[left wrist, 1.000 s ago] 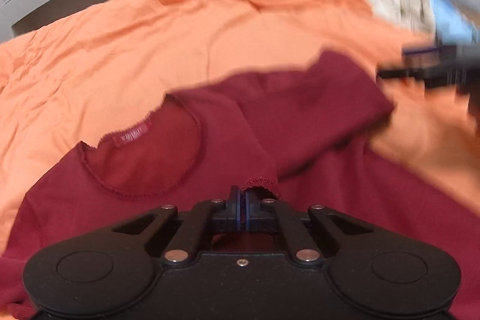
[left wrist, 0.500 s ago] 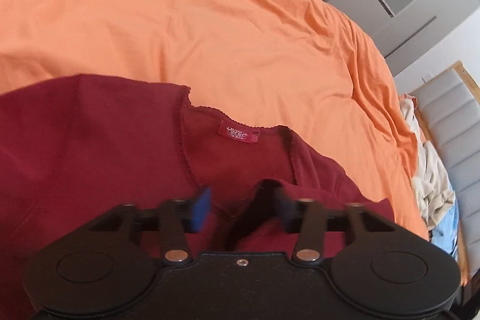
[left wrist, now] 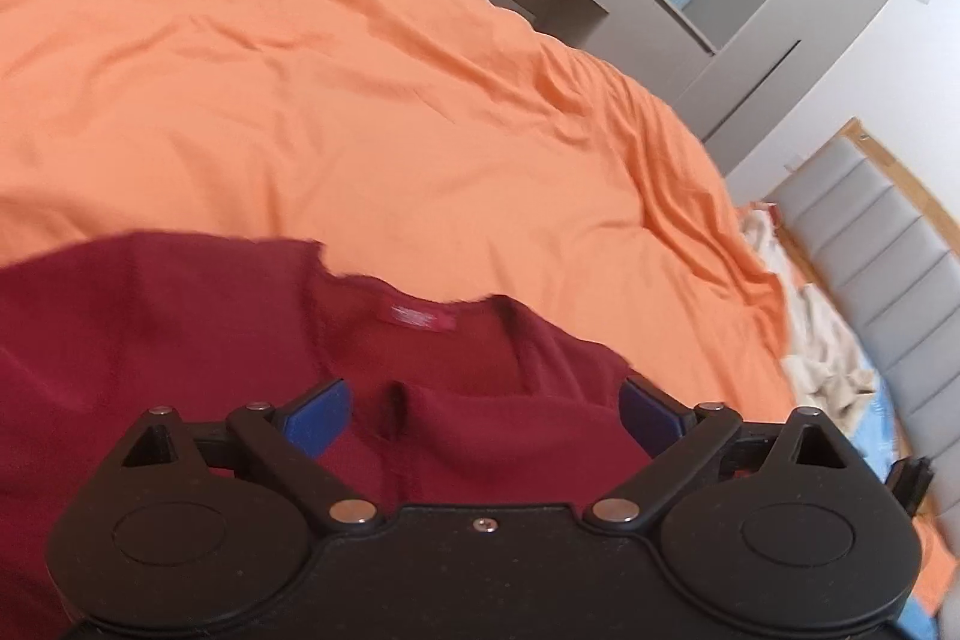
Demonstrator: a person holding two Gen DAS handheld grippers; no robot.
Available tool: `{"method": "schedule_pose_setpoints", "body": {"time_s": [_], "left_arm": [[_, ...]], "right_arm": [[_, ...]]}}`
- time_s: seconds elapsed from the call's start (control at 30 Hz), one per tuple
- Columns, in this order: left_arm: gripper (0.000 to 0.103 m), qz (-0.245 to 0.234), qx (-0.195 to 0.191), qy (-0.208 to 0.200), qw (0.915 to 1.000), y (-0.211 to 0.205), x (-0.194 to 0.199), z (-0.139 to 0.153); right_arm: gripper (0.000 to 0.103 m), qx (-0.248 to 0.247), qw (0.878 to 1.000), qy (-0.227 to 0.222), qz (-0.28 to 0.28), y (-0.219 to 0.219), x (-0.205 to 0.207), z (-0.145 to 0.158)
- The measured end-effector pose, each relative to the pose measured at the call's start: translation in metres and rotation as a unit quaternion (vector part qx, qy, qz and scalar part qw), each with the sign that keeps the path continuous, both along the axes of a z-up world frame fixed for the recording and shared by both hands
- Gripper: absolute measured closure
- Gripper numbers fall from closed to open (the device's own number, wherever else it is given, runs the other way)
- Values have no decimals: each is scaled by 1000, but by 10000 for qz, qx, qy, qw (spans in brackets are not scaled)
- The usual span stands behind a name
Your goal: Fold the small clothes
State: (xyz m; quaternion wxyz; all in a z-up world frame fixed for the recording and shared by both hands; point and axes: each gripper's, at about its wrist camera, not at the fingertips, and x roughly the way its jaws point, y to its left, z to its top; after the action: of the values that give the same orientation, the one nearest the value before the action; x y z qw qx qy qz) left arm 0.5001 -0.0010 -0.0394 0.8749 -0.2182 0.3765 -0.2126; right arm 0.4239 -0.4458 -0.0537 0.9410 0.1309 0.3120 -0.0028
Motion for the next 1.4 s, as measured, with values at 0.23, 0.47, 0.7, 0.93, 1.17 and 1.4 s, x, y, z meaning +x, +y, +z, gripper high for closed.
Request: {"method": "schedule_pose_setpoints", "body": {"time_s": [0.23,0.47,0.7,0.93,1.17,1.4], "left_arm": [[27,-198,626,545,9964,-33,19,-31],[95,-377,956,748,9919,-54,26,-49],[98,85,1210,339,9920,-62,19,-40],[76,-41,1447,408,9886,-68,19,-49],[38,66,1638,407,9856,-67,4,-35],[35,200,2124,478,9758,-70,-3,-43]], "right_arm": [[31,523,9981,203,-240,-12,34,-6],[86,630,9974,309,-170,-10,47,-10],[89,-369,9990,-244,-28,0,46,10],[44,-1087,9939,-3,181,11,28,4],[18,-1334,9880,152,766,21,-49,21],[36,-1701,9797,599,872,49,-56,-2]]}}
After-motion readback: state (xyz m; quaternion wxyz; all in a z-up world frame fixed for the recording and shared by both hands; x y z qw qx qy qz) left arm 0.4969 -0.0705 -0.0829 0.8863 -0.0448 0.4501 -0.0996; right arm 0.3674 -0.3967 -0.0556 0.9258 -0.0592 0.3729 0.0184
